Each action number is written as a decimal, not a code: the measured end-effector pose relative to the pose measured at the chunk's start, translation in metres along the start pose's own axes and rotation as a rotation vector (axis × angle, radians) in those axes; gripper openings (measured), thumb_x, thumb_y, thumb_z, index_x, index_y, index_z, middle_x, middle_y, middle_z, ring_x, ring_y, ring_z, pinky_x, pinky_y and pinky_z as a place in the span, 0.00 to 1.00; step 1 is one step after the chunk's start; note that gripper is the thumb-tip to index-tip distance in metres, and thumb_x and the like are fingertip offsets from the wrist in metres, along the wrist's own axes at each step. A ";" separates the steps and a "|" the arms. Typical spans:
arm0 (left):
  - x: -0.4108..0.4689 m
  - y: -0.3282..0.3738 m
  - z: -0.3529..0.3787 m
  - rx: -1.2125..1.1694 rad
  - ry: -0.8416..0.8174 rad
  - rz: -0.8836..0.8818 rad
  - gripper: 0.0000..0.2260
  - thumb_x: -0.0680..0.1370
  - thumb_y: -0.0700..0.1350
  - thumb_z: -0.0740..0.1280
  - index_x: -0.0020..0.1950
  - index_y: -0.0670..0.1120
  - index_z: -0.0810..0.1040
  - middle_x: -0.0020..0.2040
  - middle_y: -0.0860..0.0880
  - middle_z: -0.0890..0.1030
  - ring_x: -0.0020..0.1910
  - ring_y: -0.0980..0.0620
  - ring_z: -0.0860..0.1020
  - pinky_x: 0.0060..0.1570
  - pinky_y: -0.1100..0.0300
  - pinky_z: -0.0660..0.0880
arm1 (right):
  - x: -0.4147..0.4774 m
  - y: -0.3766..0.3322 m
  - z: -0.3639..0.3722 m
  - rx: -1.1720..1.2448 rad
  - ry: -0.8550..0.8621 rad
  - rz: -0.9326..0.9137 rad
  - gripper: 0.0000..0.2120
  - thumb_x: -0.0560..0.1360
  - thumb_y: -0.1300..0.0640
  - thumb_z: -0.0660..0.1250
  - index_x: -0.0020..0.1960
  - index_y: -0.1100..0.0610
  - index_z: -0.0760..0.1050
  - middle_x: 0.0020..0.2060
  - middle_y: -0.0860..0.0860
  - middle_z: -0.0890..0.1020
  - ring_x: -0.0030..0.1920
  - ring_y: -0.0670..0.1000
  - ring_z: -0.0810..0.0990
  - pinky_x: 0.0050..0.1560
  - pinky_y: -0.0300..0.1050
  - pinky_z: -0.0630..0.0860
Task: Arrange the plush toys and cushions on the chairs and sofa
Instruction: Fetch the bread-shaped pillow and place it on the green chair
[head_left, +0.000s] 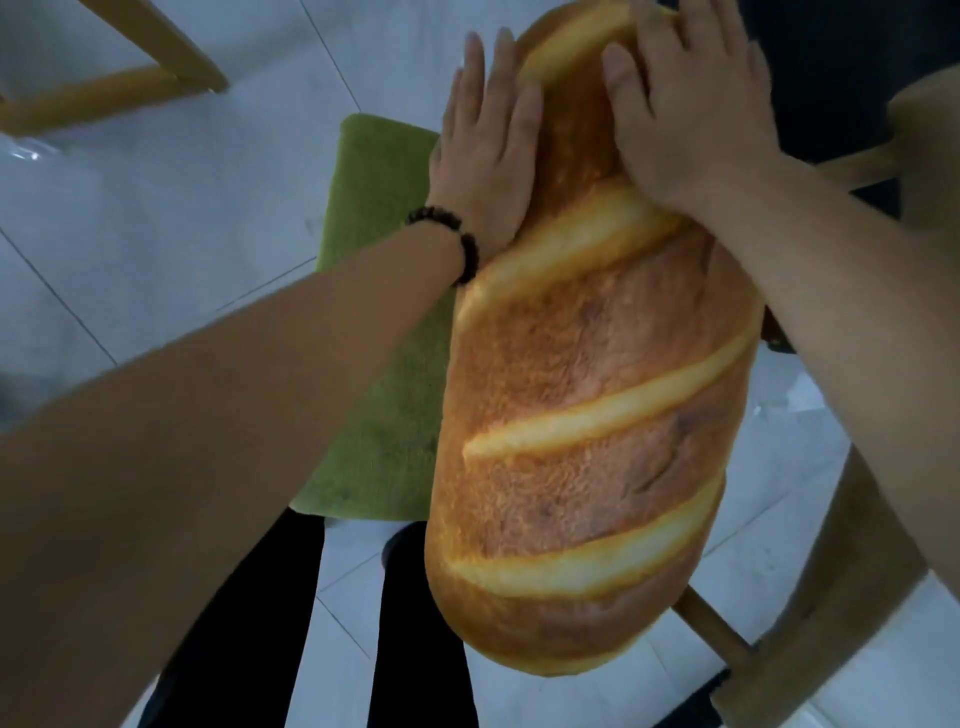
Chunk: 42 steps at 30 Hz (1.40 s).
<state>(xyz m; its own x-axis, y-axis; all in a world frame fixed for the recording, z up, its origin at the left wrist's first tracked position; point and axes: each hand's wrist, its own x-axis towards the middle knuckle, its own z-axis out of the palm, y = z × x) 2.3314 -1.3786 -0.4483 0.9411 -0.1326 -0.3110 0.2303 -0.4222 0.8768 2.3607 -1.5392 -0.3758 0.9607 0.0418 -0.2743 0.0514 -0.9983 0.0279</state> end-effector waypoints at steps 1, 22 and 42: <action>0.017 0.005 0.000 -0.011 0.004 0.020 0.25 0.86 0.52 0.47 0.83 0.47 0.50 0.84 0.45 0.48 0.82 0.47 0.48 0.80 0.51 0.45 | 0.009 0.000 0.003 0.008 0.013 0.001 0.29 0.84 0.41 0.42 0.82 0.52 0.56 0.82 0.58 0.57 0.82 0.62 0.53 0.79 0.65 0.52; -0.188 -0.037 0.051 0.059 -0.072 -0.151 0.27 0.84 0.59 0.45 0.82 0.53 0.47 0.84 0.46 0.46 0.83 0.47 0.48 0.79 0.42 0.50 | -0.199 -0.042 0.066 0.034 0.158 0.395 0.31 0.85 0.39 0.49 0.82 0.53 0.56 0.81 0.64 0.57 0.81 0.68 0.54 0.77 0.65 0.58; -0.331 -0.079 0.057 -0.076 -0.151 -0.265 0.27 0.86 0.51 0.48 0.83 0.47 0.43 0.84 0.46 0.46 0.83 0.48 0.46 0.76 0.69 0.47 | -0.374 -0.071 0.127 0.225 0.257 0.400 0.30 0.84 0.45 0.54 0.78 0.63 0.57 0.74 0.77 0.60 0.76 0.78 0.57 0.77 0.71 0.54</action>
<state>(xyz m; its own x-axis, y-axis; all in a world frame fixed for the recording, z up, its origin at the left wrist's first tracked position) 1.9879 -1.3527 -0.4358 0.7998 -0.1607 -0.5784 0.4859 -0.3924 0.7810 1.9629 -1.4890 -0.3968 0.9304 -0.3644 -0.0387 -0.3662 -0.9211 -0.1322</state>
